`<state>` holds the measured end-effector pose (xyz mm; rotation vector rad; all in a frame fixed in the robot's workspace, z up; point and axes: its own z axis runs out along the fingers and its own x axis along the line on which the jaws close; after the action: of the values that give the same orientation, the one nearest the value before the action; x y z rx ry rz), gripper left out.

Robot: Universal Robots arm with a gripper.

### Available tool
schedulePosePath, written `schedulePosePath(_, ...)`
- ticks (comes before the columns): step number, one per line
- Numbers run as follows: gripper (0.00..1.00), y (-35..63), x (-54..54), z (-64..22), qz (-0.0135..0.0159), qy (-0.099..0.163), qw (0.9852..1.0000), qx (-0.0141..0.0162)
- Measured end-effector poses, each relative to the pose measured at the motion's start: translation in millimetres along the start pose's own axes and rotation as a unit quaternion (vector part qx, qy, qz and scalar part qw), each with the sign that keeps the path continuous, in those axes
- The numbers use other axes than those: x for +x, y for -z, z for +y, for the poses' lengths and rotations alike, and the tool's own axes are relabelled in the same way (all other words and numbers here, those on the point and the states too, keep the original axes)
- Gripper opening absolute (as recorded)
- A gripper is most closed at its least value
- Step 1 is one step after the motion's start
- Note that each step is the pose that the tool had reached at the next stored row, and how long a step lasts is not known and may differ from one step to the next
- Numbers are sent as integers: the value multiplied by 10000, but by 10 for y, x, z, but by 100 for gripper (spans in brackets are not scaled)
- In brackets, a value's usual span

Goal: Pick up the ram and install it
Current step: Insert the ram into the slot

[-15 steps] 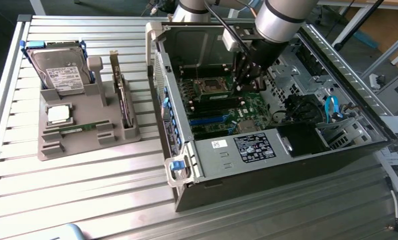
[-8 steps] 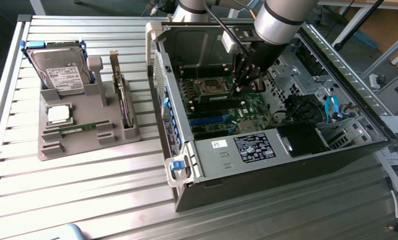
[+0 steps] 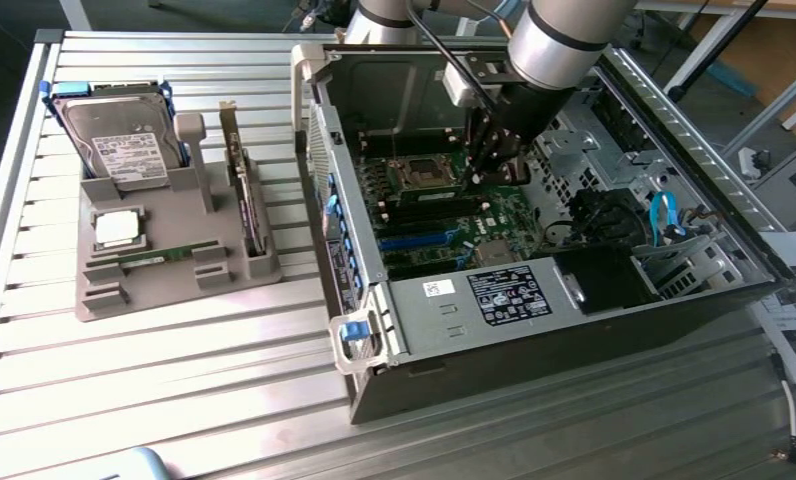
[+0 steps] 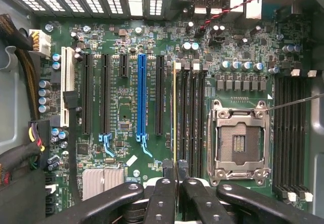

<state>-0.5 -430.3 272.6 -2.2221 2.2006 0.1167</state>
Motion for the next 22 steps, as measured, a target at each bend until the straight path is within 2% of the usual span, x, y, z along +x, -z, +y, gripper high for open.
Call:
schedulePosePath(8,12,-14,-1,-1,-2,-26,10000,2)
schedulePosePath(22,12,-107,-5,-5,-1,-26,10000,2)
